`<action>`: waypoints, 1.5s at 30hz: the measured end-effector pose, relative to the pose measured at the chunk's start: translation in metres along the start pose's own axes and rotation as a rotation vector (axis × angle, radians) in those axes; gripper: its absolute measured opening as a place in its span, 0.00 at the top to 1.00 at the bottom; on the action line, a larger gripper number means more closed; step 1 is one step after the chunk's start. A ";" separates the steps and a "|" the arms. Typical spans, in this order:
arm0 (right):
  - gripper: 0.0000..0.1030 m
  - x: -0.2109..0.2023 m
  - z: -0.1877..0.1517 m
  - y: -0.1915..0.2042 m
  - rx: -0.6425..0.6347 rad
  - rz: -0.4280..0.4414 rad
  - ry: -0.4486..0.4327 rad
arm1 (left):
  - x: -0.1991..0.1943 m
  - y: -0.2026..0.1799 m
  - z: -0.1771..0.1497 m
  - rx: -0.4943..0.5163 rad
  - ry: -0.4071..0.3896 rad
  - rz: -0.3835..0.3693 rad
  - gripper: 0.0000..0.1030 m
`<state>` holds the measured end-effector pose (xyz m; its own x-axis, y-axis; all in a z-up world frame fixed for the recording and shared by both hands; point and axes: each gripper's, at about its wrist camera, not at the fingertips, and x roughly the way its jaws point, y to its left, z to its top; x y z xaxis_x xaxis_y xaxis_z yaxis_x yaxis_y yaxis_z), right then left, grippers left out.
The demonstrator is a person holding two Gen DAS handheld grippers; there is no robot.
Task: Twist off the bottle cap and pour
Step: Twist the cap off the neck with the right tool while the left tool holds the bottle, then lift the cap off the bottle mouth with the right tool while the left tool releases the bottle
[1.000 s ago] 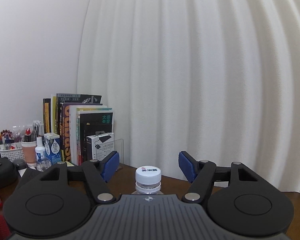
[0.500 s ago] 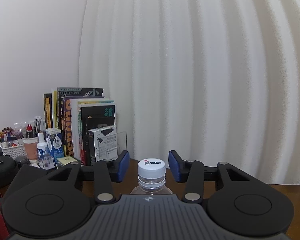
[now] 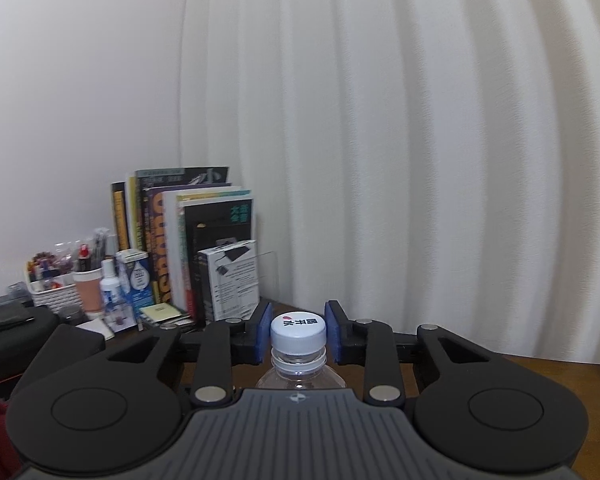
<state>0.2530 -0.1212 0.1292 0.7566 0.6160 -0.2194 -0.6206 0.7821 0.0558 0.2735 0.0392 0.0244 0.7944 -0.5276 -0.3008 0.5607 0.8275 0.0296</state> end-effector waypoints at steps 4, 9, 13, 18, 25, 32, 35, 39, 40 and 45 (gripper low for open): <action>0.69 0.001 0.006 -0.012 -0.019 0.088 0.035 | 0.002 0.003 0.000 -0.014 0.003 -0.004 0.42; 0.69 0.009 0.015 -0.028 -0.036 0.196 0.093 | 0.003 0.002 0.000 -0.004 0.007 -0.003 0.43; 0.69 0.014 0.021 -0.037 -0.029 0.254 0.128 | 0.004 0.002 0.002 0.003 0.011 -0.003 0.43; 0.69 0.018 0.027 -0.042 -0.078 0.320 0.165 | 0.005 0.000 0.003 0.012 0.014 -0.005 0.43; 0.69 0.019 0.034 -0.035 -0.207 0.342 0.207 | 0.005 -0.001 0.003 0.021 0.016 -0.010 0.43; 0.69 0.022 0.039 -0.036 -0.273 0.402 0.226 | 0.003 0.002 0.003 0.023 0.018 -0.013 0.43; 0.69 0.025 0.041 -0.036 -0.302 0.429 0.230 | 0.001 0.002 0.002 0.024 0.019 -0.015 0.43; 0.69 0.026 0.046 -0.038 -0.285 0.432 0.204 | 0.002 0.003 0.001 0.023 0.018 -0.011 0.43; 0.69 0.024 0.047 -0.038 -0.278 0.435 0.191 | 0.002 0.003 0.000 0.023 0.018 -0.009 0.43; 0.69 0.010 0.054 -0.032 -0.243 0.417 0.128 | -0.002 -0.003 0.002 0.024 0.019 0.017 0.43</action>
<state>0.2916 -0.1345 0.1779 0.4120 0.8432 -0.3453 -0.9065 0.4178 -0.0615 0.2710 0.0377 0.0268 0.7993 -0.5099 -0.3180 0.5531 0.8311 0.0577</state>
